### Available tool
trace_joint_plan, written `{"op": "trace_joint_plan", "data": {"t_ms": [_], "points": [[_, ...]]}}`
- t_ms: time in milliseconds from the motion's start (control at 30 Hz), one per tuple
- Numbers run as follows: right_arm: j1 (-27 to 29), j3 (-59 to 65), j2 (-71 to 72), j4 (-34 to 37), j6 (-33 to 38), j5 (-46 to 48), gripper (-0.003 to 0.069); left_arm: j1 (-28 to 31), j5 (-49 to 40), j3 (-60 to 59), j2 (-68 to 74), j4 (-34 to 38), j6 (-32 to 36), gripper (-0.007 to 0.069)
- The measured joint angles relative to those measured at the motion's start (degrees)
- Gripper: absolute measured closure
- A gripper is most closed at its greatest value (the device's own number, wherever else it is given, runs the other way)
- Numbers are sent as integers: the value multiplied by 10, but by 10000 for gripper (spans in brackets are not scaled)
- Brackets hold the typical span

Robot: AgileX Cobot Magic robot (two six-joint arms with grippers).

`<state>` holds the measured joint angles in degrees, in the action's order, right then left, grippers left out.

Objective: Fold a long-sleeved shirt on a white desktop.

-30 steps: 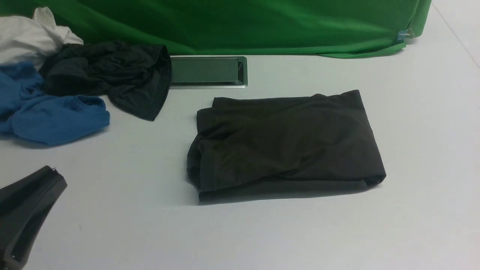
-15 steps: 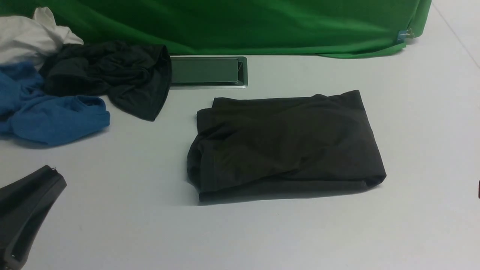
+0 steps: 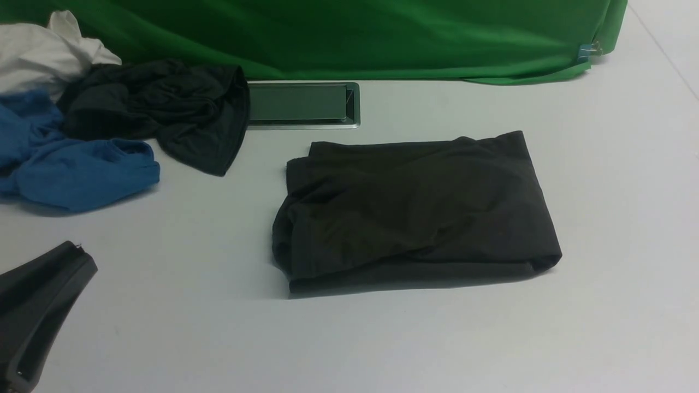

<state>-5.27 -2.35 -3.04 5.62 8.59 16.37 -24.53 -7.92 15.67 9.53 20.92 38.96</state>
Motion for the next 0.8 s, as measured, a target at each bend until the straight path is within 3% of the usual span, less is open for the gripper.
{"op": "trace_joint_plan", "data": {"t_ms": [200, 800], "points": [[6, 27, 29, -7, -44, -15, 628, 0, 1, -1, 2, 0, 0, 606], [16, 27, 31, -11, -48, -17, 619, 0, 0, -1, 2, 0, -1, 606]]}}
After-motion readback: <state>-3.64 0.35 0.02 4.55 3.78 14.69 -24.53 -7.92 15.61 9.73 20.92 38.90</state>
